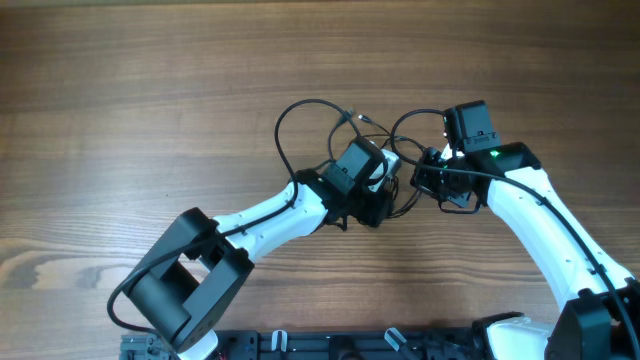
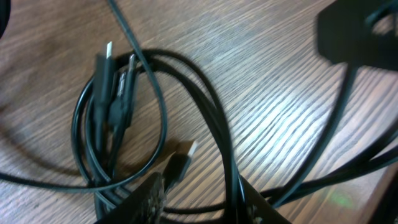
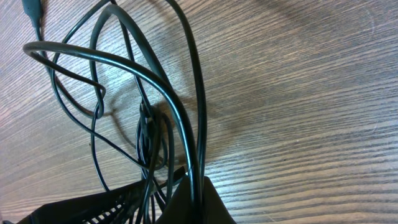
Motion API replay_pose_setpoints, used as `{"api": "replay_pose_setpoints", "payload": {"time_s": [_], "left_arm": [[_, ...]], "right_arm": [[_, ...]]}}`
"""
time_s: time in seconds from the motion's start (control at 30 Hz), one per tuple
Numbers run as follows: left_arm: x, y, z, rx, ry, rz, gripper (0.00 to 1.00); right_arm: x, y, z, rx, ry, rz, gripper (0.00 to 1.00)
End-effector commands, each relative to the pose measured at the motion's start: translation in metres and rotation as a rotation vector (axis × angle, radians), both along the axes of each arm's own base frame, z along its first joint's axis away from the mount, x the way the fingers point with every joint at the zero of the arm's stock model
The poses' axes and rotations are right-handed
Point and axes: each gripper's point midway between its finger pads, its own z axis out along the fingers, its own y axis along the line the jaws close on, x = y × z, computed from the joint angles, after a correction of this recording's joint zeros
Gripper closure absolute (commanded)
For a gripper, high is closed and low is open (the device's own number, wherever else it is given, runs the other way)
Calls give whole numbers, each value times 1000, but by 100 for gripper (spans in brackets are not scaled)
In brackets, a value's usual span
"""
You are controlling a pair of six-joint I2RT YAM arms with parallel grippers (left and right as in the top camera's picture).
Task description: Untangle cables
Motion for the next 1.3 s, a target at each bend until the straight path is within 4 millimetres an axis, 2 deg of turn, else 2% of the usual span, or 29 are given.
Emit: {"api": "replay_pose_setpoints", "payload": {"time_s": [0.0,0.07,0.2,0.27,0.37,0.43,0.5,0.57,0.7,0.77,0.83,0.93,1.0,1.07,1.17,1.23,1.27], "left_arm": [[6,17,-15,106,-28,45,65],[12,27,-19,158,-56,77,67],[20,35,-19,173,-65,105,75],[26,41,-19,174,-62,125,87],[32,47,-17,155,-42,144,96],[37,53,-13,133,-23,161,96],[46,65,-8,123,-15,196,96],[56,82,0,124,-11,245,96],[72,123,17,126,1,353,96],[81,146,34,82,13,412,96],[88,157,52,-2,25,440,96],[93,169,90,-199,54,442,96],[94,175,105,-278,66,437,96],[94,183,118,-358,85,432,96],[94,186,120,-381,97,434,96],[94,185,119,-374,92,433,95],[94,186,117,-359,88,440,91]], "right_arm": [[1,2,0,8,0,20,96],[1,2,0,7,-1,24,96],[1,2,0,7,-1,24,96],[1,2,0,7,-1,24,96],[1,2,0,5,-1,25,96],[0,-1,-1,-12,0,20,96],[-1,-12,-4,-70,7,4,96],[-6,-31,-8,-175,23,-24,96],[-22,-81,-8,-437,72,-158,96],[-30,-108,-2,-553,88,-258,96],[-31,-120,0,-581,90,-313,96],[-31,-137,0,-567,98,-421,96],[-31,-145,-1,-550,106,-470,96],[-25,-141,-5,-465,104,-472,96],[-1,-111,-7,-299,43,-298,96],[20,-64,0,-80,-56,-61,96],[29,-33,12,62,-142,117,96]]}}
